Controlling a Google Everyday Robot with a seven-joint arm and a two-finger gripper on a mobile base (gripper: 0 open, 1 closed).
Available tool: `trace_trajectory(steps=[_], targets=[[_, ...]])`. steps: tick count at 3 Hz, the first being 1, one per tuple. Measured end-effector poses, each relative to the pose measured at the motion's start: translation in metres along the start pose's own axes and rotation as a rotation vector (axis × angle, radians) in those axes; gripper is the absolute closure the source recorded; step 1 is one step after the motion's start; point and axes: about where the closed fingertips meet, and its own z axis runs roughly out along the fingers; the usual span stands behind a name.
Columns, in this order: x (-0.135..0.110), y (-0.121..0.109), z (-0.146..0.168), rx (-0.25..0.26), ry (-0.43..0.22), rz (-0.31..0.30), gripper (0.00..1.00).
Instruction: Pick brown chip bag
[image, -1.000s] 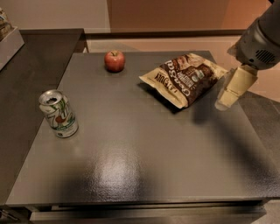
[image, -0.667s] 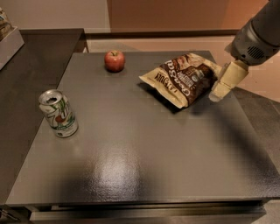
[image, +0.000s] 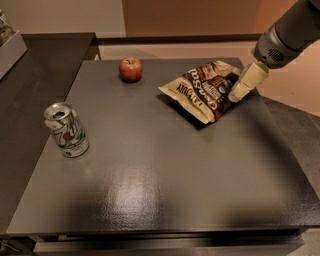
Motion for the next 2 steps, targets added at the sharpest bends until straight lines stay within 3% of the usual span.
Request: trace_trajectory(steps=[2], targets=[[-0.003, -0.038, 0.044, -0.003, -0.022, 0.037, 0.00]])
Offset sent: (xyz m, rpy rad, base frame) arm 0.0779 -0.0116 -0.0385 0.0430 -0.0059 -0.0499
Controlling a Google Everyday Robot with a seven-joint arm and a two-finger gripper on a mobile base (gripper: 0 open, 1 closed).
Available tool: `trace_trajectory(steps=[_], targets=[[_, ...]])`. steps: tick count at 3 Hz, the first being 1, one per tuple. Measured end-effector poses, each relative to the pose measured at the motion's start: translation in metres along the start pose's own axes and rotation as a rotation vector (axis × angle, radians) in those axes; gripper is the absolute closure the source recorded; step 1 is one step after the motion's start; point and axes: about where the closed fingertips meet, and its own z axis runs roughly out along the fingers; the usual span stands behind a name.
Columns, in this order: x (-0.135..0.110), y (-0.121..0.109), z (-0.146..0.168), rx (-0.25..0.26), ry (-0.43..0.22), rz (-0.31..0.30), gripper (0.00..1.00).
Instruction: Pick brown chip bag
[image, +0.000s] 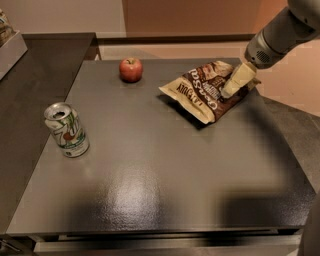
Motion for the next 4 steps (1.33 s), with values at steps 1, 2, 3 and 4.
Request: trace_trajectory(steps=[1, 2, 3, 4], targets=[[0.004, -0.014, 0.018, -0.003, -0.001, 0.025, 0.00], [0.011, -0.024, 0.031, -0.013, 0.001, 0.051, 0.00], [0.015, -0.026, 0.043, -0.056, 0.017, 0.056, 0.00], [0.013, -0.021, 0.048, -0.102, 0.027, 0.046, 0.18]])
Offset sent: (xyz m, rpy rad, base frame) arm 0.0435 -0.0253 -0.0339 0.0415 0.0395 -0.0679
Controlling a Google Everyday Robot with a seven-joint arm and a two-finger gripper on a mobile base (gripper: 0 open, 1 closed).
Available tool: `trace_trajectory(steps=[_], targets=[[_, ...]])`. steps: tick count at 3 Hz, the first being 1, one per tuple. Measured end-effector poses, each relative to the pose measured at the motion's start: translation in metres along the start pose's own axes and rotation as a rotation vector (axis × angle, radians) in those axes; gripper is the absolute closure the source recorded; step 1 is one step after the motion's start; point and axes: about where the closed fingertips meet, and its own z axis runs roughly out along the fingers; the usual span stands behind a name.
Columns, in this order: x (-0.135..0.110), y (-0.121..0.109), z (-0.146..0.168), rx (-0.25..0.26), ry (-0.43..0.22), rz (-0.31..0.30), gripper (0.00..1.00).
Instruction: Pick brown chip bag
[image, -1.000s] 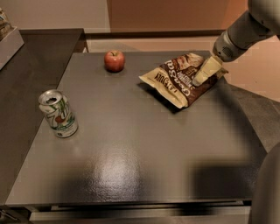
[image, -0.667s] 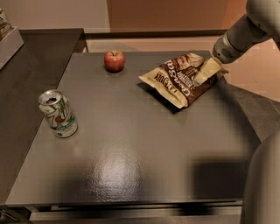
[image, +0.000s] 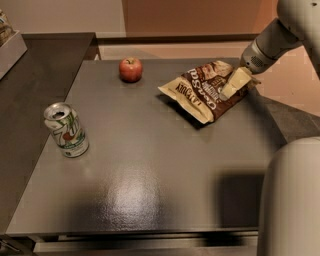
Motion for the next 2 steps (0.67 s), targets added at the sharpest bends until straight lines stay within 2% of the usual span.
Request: trace_trajectory(steps=[2], targets=[[-0.015, 0.007, -0.017, -0.023, -0.042, -0.014, 0.64]])
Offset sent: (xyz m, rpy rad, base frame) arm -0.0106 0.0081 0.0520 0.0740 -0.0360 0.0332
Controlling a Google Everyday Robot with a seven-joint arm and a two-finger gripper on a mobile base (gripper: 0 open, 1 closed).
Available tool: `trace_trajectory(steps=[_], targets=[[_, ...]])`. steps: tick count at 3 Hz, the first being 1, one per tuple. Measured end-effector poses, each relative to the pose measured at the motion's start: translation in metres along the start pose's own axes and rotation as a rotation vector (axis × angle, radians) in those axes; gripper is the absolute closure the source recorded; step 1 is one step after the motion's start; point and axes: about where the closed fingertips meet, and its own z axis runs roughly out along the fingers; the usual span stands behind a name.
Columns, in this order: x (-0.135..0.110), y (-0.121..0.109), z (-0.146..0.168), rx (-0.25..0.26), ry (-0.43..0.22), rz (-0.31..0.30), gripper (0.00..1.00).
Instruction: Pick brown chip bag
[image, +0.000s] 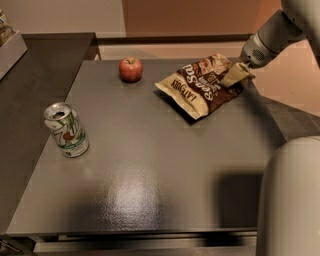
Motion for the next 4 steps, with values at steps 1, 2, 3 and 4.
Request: trace_trajectory(steps=[1, 2, 3, 4], targets=[[-0.013, 0.007, -0.019, 0.005, -0.041, -0.020, 0.88], [-0.026, 0.016, -0.037, 0.009, -0.081, -0.052, 1.00], [-0.040, 0.029, -0.059, 0.014, -0.130, -0.093, 1.00], [-0.059, 0.045, -0.088, 0.023, -0.204, -0.147, 1.00]])
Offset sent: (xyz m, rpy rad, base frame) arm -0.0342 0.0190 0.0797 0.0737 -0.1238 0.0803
